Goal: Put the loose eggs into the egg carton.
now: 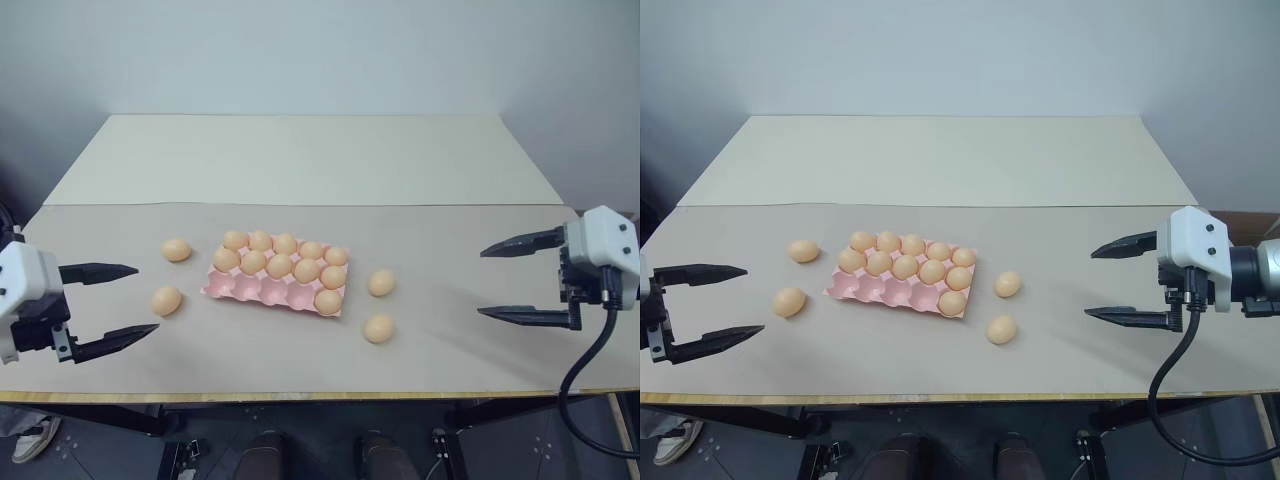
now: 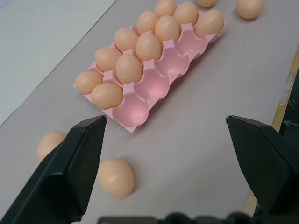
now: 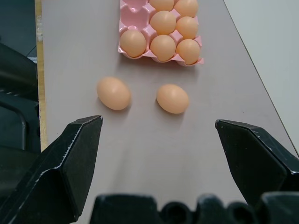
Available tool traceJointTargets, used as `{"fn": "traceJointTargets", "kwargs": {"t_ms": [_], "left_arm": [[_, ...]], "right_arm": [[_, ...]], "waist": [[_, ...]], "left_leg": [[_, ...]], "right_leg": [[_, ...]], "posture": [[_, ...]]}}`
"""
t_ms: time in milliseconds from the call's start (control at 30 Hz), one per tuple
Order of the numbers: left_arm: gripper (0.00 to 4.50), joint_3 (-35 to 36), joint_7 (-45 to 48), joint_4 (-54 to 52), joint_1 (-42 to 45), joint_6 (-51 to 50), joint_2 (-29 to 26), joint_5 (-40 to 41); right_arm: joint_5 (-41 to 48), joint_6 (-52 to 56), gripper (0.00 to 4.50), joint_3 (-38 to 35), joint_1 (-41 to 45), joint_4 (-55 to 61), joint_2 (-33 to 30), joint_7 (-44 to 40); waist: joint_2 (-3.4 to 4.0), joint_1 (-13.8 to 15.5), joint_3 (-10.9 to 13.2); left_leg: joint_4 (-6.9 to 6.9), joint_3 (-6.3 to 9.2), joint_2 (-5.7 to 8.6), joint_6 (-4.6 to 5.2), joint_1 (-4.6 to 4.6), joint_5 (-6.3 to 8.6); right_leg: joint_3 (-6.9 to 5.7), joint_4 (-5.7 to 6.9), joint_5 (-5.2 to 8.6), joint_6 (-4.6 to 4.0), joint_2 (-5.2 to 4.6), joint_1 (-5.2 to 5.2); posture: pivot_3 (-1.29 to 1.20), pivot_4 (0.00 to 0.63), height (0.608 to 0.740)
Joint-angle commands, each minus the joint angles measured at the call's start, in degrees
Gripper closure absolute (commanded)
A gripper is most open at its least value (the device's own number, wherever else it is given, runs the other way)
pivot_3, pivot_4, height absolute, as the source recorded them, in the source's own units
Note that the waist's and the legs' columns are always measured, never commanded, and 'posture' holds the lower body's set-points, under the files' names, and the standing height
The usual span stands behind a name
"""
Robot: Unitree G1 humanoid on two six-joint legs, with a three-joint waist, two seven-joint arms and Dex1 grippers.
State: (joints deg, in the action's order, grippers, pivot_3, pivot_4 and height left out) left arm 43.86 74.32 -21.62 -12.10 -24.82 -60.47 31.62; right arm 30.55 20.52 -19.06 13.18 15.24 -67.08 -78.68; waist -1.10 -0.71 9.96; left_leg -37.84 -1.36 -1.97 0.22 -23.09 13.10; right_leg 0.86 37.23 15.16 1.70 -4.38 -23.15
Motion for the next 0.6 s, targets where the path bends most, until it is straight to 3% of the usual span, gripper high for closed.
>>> {"fn": "traceJointTargets", "kwargs": {"t_ms": [33, 433, 600], "left_arm": [[0.03, 1.7, -1.5, -0.4, 0.7, -0.5, -0.6, 0.1], [0.03, 0.5, -2.1, -0.8, 2.0, -1.7, -1.2, 0.6], [0.03, -1.4, -2.5, -2.0, 3.0, -1.6, -0.6, 1.1]], "right_arm": [[0.8, -0.6, 0.00, -1.1, 0.8, 0.7, -0.3, 0.1], [0.3, -0.6, 0.00, 0.0, 1.5, 0.4, 0.0, 0.9], [-0.9, 1.5, 0.00, 1.7, 3.1, 0.4, 1.3, 5.7]], "waist": [[0.00, 0.0, 0.0], [0.00, 0.0, 0.0], [-0.02, 0.0, 0.0]], "left_leg": [[0.00, 0.00, 0.00, 0.00, 0.00, 0.00], [0.00, 0.00, 0.00, 0.00, 0.00, 0.00], [0.00, -0.01, 0.00, 0.00, 0.01, 0.00]], "right_leg": [[0.00, 0.00, 0.00, 0.00, 0.00, 0.00], [0.00, 0.00, 0.00, 0.00, 0.00, 0.00], [0.02, 0.00, -0.01, 0.00, 0.00, 0.00]], "posture": [[0.00, 0.150, 0.740], [0.00, 0.150, 0.740], [0.00, 0.150, 0.740]]}}
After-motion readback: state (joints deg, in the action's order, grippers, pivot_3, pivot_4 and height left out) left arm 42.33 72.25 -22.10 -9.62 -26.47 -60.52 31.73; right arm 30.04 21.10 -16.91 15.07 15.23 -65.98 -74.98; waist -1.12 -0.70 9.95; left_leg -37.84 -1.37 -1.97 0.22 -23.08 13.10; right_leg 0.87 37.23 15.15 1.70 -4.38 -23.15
